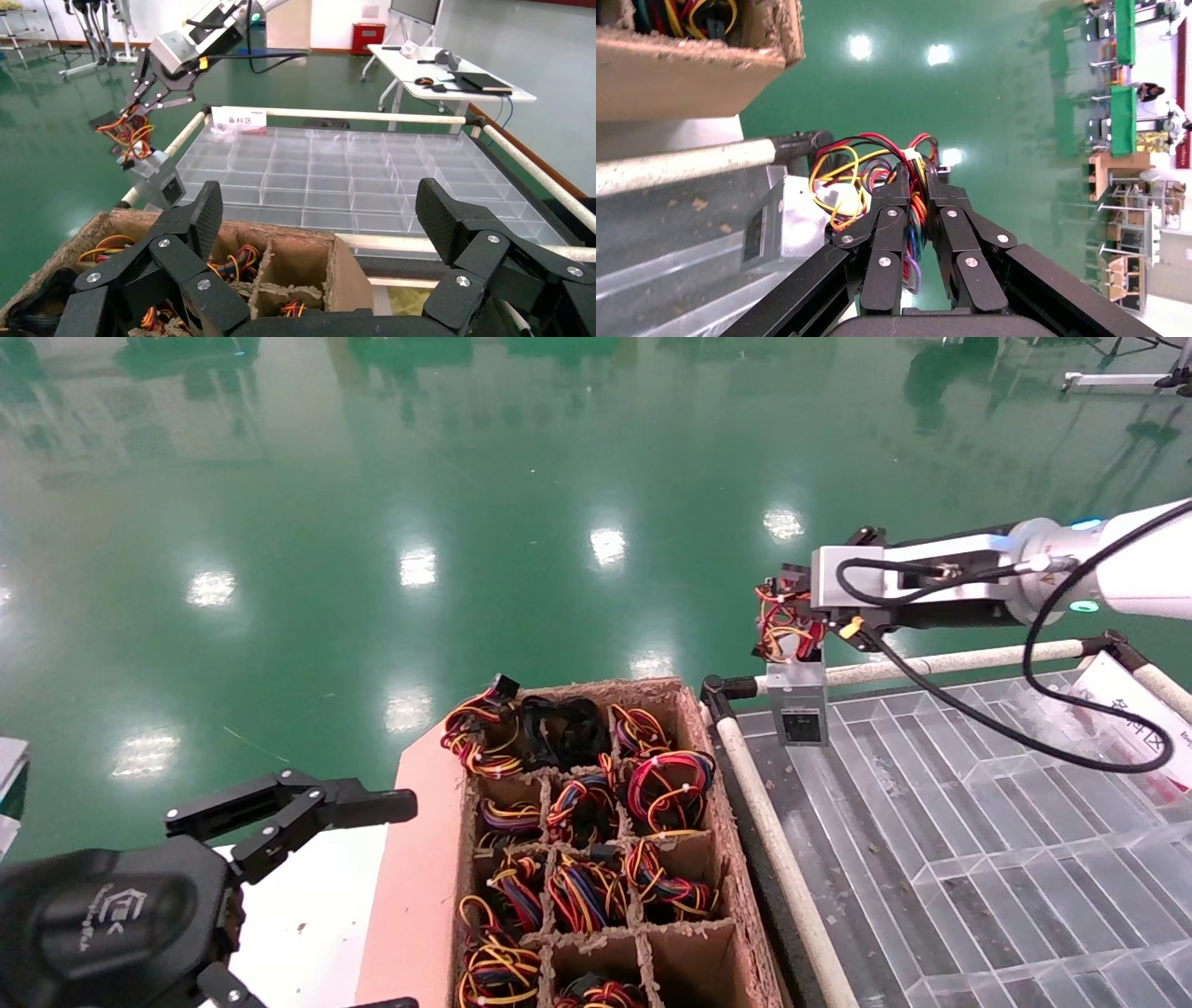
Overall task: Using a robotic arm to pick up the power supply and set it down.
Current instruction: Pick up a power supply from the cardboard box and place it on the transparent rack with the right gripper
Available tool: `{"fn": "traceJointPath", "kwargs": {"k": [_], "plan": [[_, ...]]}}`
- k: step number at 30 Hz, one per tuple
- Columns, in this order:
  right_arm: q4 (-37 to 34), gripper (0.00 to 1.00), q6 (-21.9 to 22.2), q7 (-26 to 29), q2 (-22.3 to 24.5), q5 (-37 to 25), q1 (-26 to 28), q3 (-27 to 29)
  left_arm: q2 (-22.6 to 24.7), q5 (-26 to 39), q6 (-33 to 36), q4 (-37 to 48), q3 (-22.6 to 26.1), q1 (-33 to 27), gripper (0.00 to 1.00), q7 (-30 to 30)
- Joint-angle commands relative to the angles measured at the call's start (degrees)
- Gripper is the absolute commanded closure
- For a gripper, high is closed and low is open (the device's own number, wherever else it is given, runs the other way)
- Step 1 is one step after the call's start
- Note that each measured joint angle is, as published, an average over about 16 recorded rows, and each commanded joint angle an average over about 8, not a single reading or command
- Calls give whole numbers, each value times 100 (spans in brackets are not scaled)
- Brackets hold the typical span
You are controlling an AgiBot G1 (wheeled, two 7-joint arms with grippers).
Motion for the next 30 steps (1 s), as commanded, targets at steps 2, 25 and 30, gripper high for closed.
{"fn": "traceJointPath", "kwargs": {"k": [2,25,30], "plan": [[-55,100,103,-56,-82,33,-42,23,0,0,0,0,0,0,0,0],[-239,100,-290,-454,-251,147,-57,95,0,0,0,0,0,0,0,0],[-280,100,-306,-532,-147,200,-110,132,0,0,0,0,0,0,0,0]]}}
